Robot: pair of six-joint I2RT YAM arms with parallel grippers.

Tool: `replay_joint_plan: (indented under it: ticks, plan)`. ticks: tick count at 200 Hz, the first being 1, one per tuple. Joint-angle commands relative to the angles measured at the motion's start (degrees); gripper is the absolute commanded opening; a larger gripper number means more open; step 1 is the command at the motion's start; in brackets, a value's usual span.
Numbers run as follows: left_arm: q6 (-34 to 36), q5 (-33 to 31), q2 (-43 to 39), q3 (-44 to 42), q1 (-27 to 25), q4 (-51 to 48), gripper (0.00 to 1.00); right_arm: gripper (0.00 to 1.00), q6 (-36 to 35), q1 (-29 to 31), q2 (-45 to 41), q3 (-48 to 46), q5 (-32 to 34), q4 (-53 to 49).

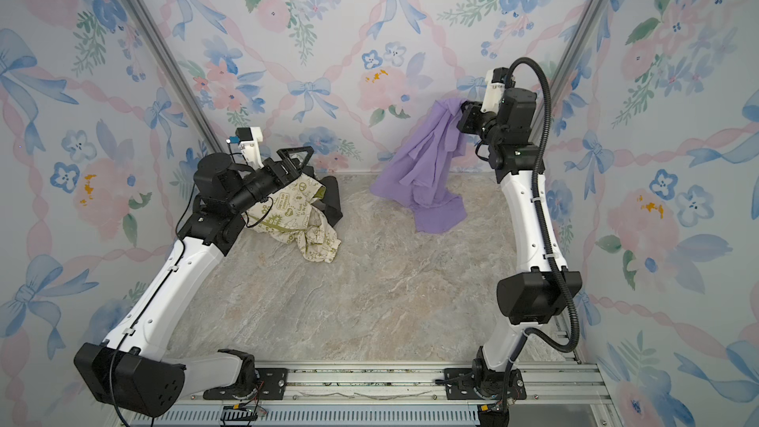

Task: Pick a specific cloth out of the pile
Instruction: 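Lower the purple cloth with the right gripper onto the clear table and release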

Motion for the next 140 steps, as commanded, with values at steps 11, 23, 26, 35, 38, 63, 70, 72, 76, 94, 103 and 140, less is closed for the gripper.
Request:
replay_joint_plan:
  ticks: [11,23,26,35,38,63,70,72,76,94,103,140]
  plan:
    - [1.4,0.3,-1.6,-0.9,0.6,1.7,0.98,0.0,-1.9,-3.1,-0.4,1.2,2.2,-1.2]
    - [1.4,0.1,-1.7,-1.0,0.6,1.7,0.98,0.0,-1.7,-4.4,-0.9,-0.1,3.4,-1.6]
    - [1.3,0.1,-1.7,-1.1,0.6,1.7,0.98,0.0,-1.7,-4.7,-1.1,-0.5,3.7,-1.7]
    - [1.3,0.0,-1.9,-1.2,0.6,1.7,0.98,0.0,-1.5,-5.7,-1.6,-1.8,4.9,-2.2]
    - [1.3,-0.1,-2.0,-1.2,0.6,1.7,0.98,0.0,-1.4,-6.0,-1.9,-2.3,5.2,-2.3]
    - [1.1,-0.6,-2.3,-1.5,0.6,1.8,0.98,0.02,-0.9,-8.0,-3.7,-6.5,7.1,-2.9]
    - [1.1,-0.6,-2.2,-1.6,0.6,1.8,0.98,0.03,-1.1,-8.3,-4.2,-7.7,7.2,-3.0]
    - [1.1,-0.7,-2.2,-1.6,0.6,1.9,0.98,0.03,-1.1,-8.3,-4.4,-8.0,7.1,-3.0]
    - [1.1,-0.7,-2.2,-1.6,0.6,1.9,0.98,0.03,-1.3,-8.4,-4.6,-8.7,7.1,-3.0]
    - [0.6,-0.8,-1.9,-1.5,0.6,2.3,0.98,0.06,-1.8,-8.4,-5.8,-11.1,6.5,-2.7]
    - [0.3,-0.8,-1.7,-1.5,0.5,2.6,0.98,0.07,-1.6,-8.4,-6.1,-12.1,6.0,-2.3]
    - [-0.3,-1.5,-1.6,-1.6,0.6,3.0,0.98,0.15,-0.9,-8.4,-7.0,-15.0,4.4,-2.5]
